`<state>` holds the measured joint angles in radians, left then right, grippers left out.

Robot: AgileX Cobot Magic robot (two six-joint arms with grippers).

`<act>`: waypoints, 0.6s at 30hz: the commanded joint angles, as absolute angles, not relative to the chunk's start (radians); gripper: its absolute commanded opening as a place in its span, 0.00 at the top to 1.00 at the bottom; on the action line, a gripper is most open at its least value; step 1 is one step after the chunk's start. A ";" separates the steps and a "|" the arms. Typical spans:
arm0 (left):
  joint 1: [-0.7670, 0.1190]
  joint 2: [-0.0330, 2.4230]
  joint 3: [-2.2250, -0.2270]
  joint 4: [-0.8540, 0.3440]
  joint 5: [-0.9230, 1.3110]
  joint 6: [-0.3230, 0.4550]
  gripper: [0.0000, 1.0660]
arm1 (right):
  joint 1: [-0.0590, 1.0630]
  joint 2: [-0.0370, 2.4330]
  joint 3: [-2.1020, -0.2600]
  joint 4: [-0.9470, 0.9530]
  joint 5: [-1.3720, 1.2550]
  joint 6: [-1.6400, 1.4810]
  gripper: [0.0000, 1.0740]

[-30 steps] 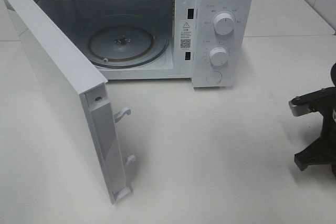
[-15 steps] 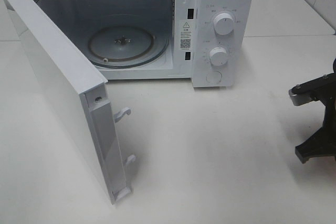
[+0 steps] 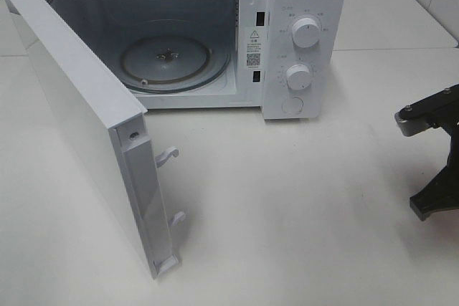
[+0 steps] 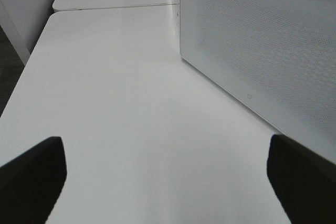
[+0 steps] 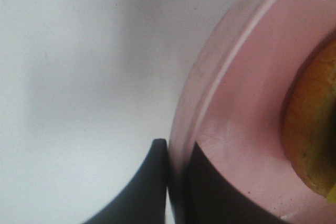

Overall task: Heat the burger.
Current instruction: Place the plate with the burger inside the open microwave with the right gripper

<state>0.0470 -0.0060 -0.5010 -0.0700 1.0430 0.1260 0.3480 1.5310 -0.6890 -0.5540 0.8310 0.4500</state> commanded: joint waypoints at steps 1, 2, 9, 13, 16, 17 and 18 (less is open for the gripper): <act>0.043 -0.028 -0.498 -0.071 1.041 0.126 0.10 | 0.368 1.489 -0.690 -0.604 0.898 0.465 1.00; 0.043 -0.028 -0.498 -0.071 1.041 0.126 0.10 | 0.370 1.473 -0.690 -0.604 0.918 0.463 1.00; 0.043 -0.028 -0.498 -0.071 1.041 0.126 0.10 | 0.389 1.419 -0.686 -0.602 0.951 0.461 1.00; 0.043 -0.028 -0.498 -0.071 1.041 0.126 0.10 | 0.389 1.379 -0.685 -0.593 0.959 0.461 1.00; 0.043 -0.028 -0.498 -0.071 1.041 0.126 0.10 | 0.389 1.364 -0.685 -0.582 0.959 0.456 1.00; 0.043 -0.028 -0.498 -0.071 1.041 0.126 0.10 | 0.389 1.360 -0.685 -0.575 0.960 0.447 1.00; 0.043 -0.028 -0.498 -0.071 1.041 0.126 0.10 | 0.389 1.350 -0.685 -0.569 0.968 0.440 1.00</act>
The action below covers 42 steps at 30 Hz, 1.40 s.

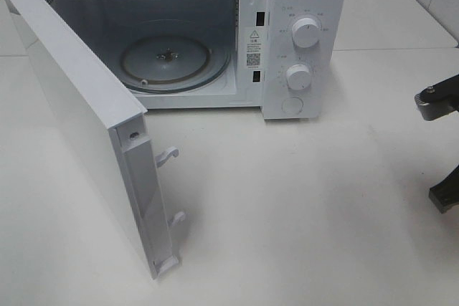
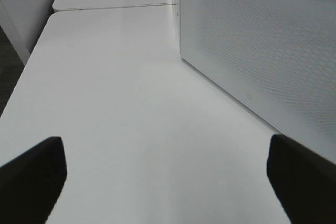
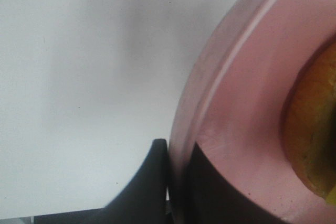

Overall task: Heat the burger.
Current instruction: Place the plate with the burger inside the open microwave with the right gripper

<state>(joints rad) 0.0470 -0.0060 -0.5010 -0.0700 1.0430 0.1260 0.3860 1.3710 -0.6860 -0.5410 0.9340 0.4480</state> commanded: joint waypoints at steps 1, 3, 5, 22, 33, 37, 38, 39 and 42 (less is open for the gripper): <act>0.043 -0.028 -0.498 -0.071 1.041 0.126 0.10 | 0.389 1.350 -0.685 -0.569 0.968 0.440 1.00; 0.043 -0.028 -0.498 -0.071 1.041 0.126 0.10 | 0.402 1.342 -0.685 -0.566 0.982 0.440 1.00; 0.043 -0.028 -0.498 -0.071 1.041 0.126 0.10 | 0.424 1.339 -0.685 -0.568 0.990 0.438 1.00; 0.043 -0.028 -0.498 -0.071 1.041 0.126 0.10 | 0.606 1.339 -0.685 -0.576 1.061 0.423 1.00; 0.043 -0.028 -0.498 -0.071 1.041 0.126 0.10 | 0.724 1.339 -0.685 -0.579 1.110 0.411 1.00; 0.043 -0.028 -0.498 -0.071 1.041 0.126 0.10 | 0.758 1.339 -0.685 -0.579 1.126 0.405 1.00; 0.043 -0.028 -0.498 -0.071 1.041 0.126 0.10 | 0.767 1.339 -0.685 -0.579 1.130 0.401 1.00; 0.043 -0.028 -0.498 -0.071 1.041 0.126 0.10 | 0.767 1.339 -0.685 -0.579 1.130 0.401 1.00; 0.043 -0.028 -0.498 -0.071 1.041 0.126 0.10 | 0.801 1.339 -0.685 -0.578 1.134 0.396 1.00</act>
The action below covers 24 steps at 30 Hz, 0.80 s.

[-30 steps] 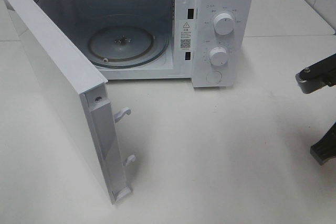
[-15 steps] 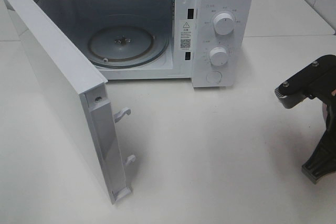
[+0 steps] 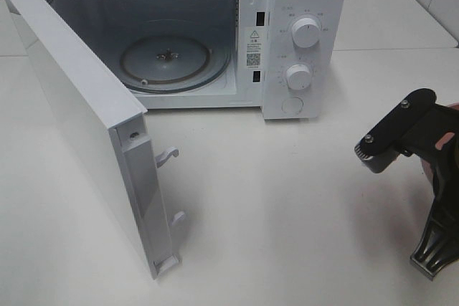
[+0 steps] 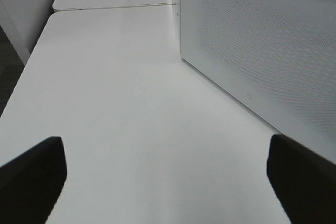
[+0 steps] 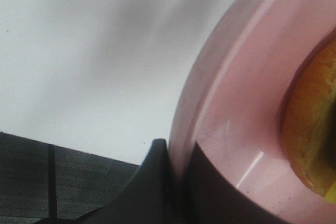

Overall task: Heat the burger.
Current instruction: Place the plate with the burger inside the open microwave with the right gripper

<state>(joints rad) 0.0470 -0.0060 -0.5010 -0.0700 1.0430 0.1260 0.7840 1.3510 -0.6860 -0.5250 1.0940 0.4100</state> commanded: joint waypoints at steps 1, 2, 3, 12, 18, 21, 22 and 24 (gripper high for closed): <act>0.043 -0.028 -0.498 -0.071 1.041 0.126 0.10 | 0.821 1.339 -0.685 -0.578 1.134 0.395 1.00; 0.043 -0.028 -0.498 -0.071 1.041 0.126 0.10 | 0.830 1.339 -0.685 -0.578 1.134 0.395 1.00; 0.043 -0.028 -0.498 -0.071 1.041 0.126 0.10 | 0.830 1.339 -0.685 -0.578 1.134 0.395 1.00; 0.043 -0.028 -0.498 -0.071 1.041 0.126 0.10 | 0.912 1.301 -0.596 -0.576 1.125 0.394 0.99; 0.043 -0.028 -0.498 -0.071 1.041 0.126 0.10 | 0.991 1.207 -0.538 -0.578 1.124 0.392 0.99; 0.043 -0.028 -0.498 -0.071 1.041 0.126 0.10 | 1.030 1.176 -0.520 -0.578 1.125 0.390 0.99; 0.043 -0.028 -0.498 -0.071 1.041 0.126 0.10 | 1.030 1.176 -0.520 -0.578 1.125 0.390 0.99; 0.043 -0.028 -0.498 -0.071 1.041 0.126 0.10 | 1.057 1.156 -0.519 -0.579 1.125 0.386 0.99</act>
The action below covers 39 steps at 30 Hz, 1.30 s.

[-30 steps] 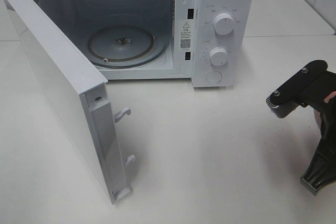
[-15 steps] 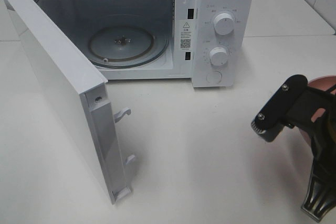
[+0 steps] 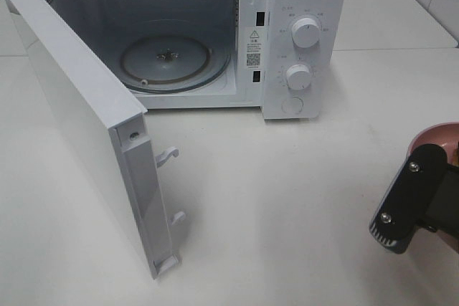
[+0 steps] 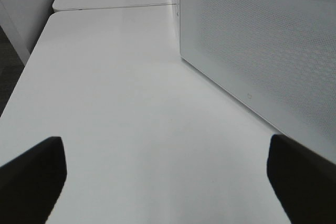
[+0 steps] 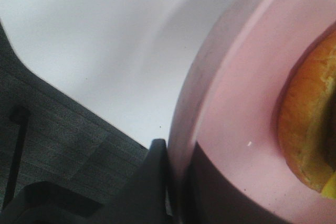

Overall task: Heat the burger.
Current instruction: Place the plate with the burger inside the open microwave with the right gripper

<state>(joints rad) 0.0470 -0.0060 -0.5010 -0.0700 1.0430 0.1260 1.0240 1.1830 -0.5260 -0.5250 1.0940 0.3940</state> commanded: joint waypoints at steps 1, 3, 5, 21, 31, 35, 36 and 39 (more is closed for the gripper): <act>0.043 -0.028 -0.498 -0.071 1.041 0.126 0.10 | 1.067 1.149 -0.519 -0.580 1.125 0.386 0.99; 0.043 -0.028 -0.498 -0.071 1.041 0.126 0.10 | 1.087 1.141 -0.519 -0.587 1.129 0.382 0.99; 0.043 -0.028 -0.498 -0.071 1.041 0.126 0.10 | 1.100 1.141 -0.519 -0.592 1.134 0.364 0.99; 0.043 -0.028 -0.498 -0.071 1.041 0.126 0.10 | 1.263 1.141 -0.519 -0.613 1.117 0.264 0.97; 0.043 -0.028 -0.498 -0.071 1.041 0.126 0.10 | 1.308 1.141 -0.519 -0.616 1.063 0.188 0.96; 0.043 -0.028 -0.498 -0.071 1.041 0.126 0.10 | 1.308 1.141 -0.519 -0.632 1.052 0.129 0.96; 0.043 -0.028 -0.498 -0.071 1.041 0.126 0.10 | 1.308 1.141 -0.519 -0.632 1.052 0.129 0.96; 0.043 -0.028 -0.498 -0.071 1.041 0.126 0.10 | 1.308 1.141 -0.519 -0.649 1.045 0.105 0.95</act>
